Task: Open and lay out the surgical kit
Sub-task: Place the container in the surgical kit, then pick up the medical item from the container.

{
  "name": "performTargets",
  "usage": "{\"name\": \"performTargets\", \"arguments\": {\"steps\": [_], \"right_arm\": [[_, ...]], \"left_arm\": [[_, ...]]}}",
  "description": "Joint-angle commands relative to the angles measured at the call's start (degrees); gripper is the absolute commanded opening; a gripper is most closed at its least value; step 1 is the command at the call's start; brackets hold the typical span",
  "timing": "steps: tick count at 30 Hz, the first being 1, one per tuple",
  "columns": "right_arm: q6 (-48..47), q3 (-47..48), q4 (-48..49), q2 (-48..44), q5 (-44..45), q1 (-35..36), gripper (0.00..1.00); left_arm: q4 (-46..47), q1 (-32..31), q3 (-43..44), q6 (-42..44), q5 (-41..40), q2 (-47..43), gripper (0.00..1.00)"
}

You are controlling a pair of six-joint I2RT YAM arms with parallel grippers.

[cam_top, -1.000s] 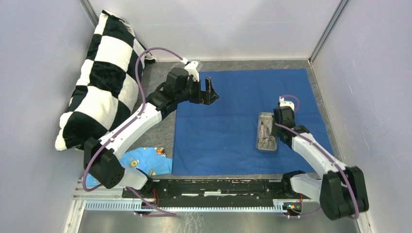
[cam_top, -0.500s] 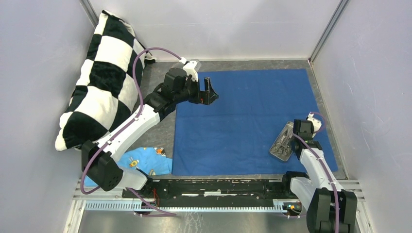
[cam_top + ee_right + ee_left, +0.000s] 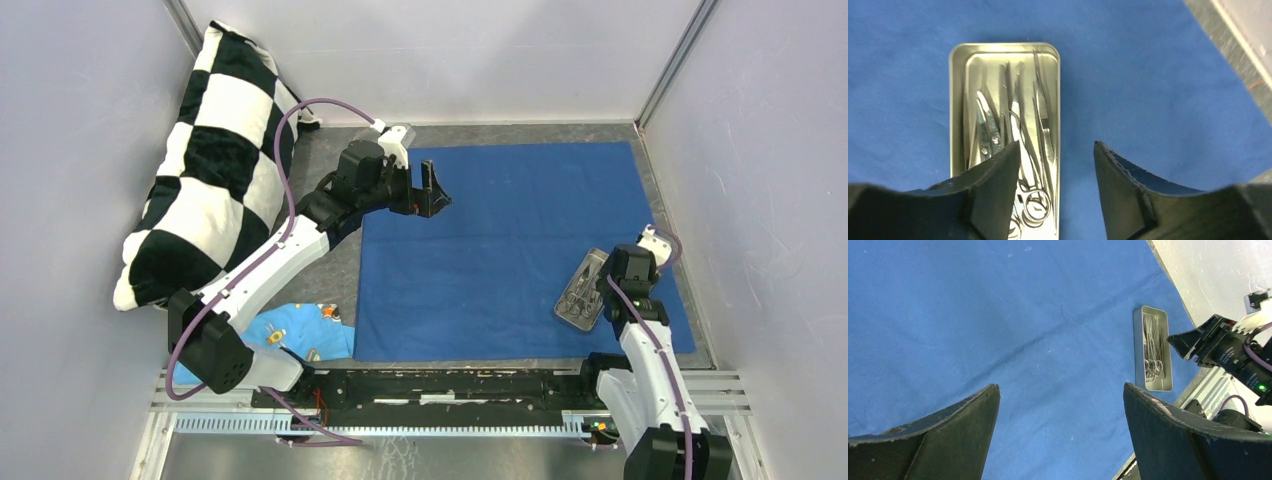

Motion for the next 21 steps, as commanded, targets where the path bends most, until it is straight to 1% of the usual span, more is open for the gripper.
{"name": "performTargets", "arguments": {"steps": [1,3,5,6,9,11,12,15,21], "right_arm": [[-7.2,5.0,2.5,-1.8,-4.2,-0.2,0.68],[-8.3,6.2,3.0,0.1,-7.2,-0.2,0.77],[-9.4,7.2,3.8,3.8,-11.5,-0.2,0.80],[-9.7,7.7,3.9,5.7,-12.4,-0.2,0.79],[-9.7,10.6,1.8,12.7,-10.9,-0.1,0.69],[-9.5,11.5,0.9,15.4,-10.5,0.0,0.64],[-9.1,11.5,1.0,16.0,-10.6,0.0,0.62],[-8.0,11.0,1.4,16.8,-11.1,0.0,0.51],[-8.0,9.4,2.5,18.8,-11.4,0.7,0.51]], "left_arm": [[2.7,-0.1,-0.4,-2.1,2.1,-0.9,0.98],[3.0,-0.2,-0.5,-2.3,2.5,-1.0,0.98],[3.0,-0.1,-0.5,-2.3,2.6,-1.2,0.98],[3.0,-0.1,-0.5,-2.3,2.5,-1.3,0.98],[3.1,-0.1,-0.5,-2.3,2.5,-1.6,0.98],[3.1,-0.1,-0.5,-2.3,2.4,-1.7,0.98],[3.1,-0.1,-0.5,-2.3,2.6,-1.6,0.98],[3.1,-0.1,-0.4,-2.4,3.1,-1.7,0.98],[3.0,-0.1,-0.3,-2.1,2.9,-1.5,0.98]]}}
